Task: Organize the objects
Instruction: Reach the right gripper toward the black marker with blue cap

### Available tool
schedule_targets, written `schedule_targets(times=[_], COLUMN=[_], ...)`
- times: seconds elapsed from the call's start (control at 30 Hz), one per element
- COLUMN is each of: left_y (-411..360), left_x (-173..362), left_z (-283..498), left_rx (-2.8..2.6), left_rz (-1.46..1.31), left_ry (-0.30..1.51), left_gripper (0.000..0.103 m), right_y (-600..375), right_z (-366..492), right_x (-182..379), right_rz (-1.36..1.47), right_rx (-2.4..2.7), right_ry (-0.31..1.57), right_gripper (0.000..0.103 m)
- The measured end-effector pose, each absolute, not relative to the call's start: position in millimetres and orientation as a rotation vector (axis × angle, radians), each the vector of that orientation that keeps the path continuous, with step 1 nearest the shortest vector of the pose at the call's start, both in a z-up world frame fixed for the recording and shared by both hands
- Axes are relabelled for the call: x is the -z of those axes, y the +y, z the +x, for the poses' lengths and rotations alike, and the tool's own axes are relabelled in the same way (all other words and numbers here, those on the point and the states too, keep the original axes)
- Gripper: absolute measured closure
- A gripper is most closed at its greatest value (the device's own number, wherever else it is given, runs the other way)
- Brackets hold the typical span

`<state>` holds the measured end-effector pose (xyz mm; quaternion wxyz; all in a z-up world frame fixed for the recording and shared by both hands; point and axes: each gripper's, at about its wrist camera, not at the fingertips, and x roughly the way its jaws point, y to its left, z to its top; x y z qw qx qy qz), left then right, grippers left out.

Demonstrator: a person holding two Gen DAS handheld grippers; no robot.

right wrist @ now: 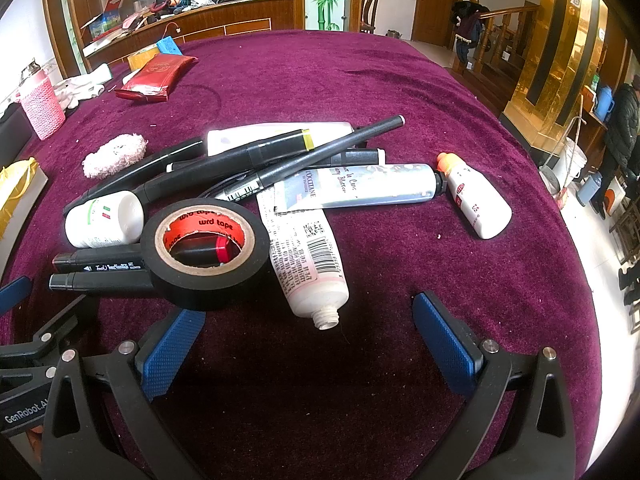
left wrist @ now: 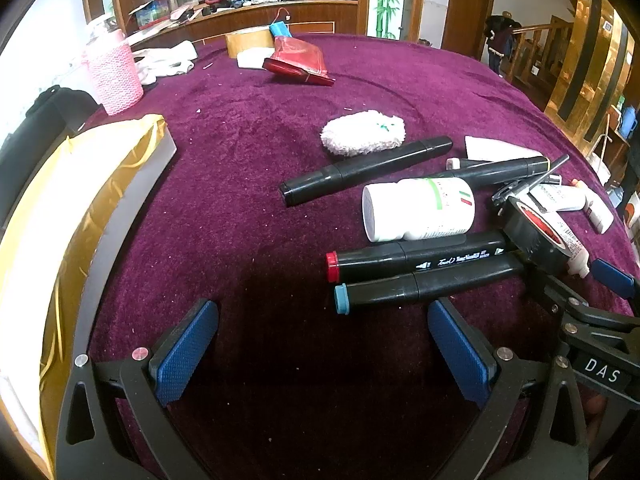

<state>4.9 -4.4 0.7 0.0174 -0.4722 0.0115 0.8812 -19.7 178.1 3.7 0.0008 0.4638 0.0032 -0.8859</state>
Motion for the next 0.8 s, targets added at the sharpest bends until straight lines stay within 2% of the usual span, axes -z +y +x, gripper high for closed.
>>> schedule_targets(times=[0.5, 0.7, 0.8], left_y=[-2.6, -6.9, -22.9], left_x=[-1.7, -5.4, -16.8], left_z=[4.6, -3.8, -3.2], left_rx=[-2.719, -2.551, -2.486], left_rz=[-1.486, -1.605, -1.629], left_ry=[0.058, 0.1, -0.046], left_gripper=[0.001, 0.002, 0.002], right_y=[181.6, 179.1, 181.5], right_z=[-23.5, -22.2, -23.0], right_x=[-3.0, -3.9, -5.5], right_rz=[1.539, 1.598, 1.654], right_rx=[2.671, 2.623, 2.558], right_ry=[0.047, 0.079, 0.103], right_gripper=[0.0, 0.0, 0.0])
